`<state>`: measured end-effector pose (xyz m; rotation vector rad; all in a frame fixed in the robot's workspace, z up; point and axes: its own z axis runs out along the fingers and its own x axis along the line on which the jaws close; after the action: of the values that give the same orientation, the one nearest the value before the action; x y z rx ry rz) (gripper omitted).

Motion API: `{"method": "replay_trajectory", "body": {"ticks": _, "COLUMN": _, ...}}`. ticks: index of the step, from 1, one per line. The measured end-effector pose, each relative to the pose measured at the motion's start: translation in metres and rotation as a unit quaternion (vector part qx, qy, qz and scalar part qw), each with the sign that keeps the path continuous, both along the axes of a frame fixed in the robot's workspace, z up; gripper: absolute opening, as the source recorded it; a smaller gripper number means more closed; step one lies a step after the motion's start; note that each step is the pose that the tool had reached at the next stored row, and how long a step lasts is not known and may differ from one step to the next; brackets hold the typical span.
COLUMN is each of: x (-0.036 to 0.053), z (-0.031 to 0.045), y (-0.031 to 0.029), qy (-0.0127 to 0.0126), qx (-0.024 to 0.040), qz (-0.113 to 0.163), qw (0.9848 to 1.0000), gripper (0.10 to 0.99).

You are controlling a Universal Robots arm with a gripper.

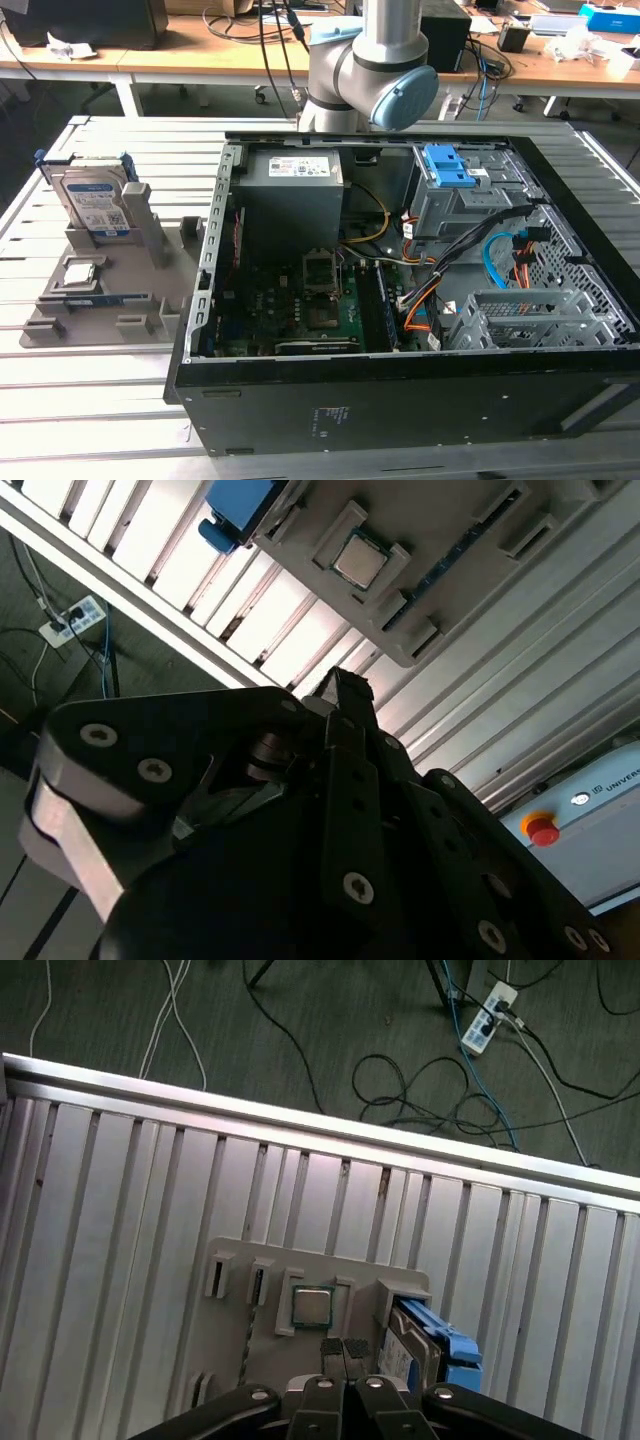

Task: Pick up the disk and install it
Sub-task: 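Pick up the disk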

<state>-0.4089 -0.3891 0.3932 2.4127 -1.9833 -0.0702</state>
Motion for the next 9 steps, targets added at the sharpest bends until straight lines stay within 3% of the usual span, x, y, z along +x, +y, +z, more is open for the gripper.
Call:
{"method": "replay_trajectory", "body": {"ticks": 2, "x": 0.0000, "z": 0.0000, "y": 0.0000, "qy": 0.0000, "qx": 0.0000, "qz": 0.007, "qw": 1.0000, "gripper": 0.106}}
{"method": "replay_trajectory", "body": {"ticks": 5, "x": 0.0000, "z": 0.0000, "y": 0.0000, "qy": 0.0000, "qx": 0.0000, "qz": 0.042, "qw": 0.9991, "gripper": 0.106}}
{"method": "replay_trajectory", "body": {"ticks": 9, "x": 0.0000, "z": 0.0000, "y": 0.0000, "qy": 0.0000, "qx": 0.0000, "qz": 0.057, "qw": 0.9984, "gripper": 0.106}}
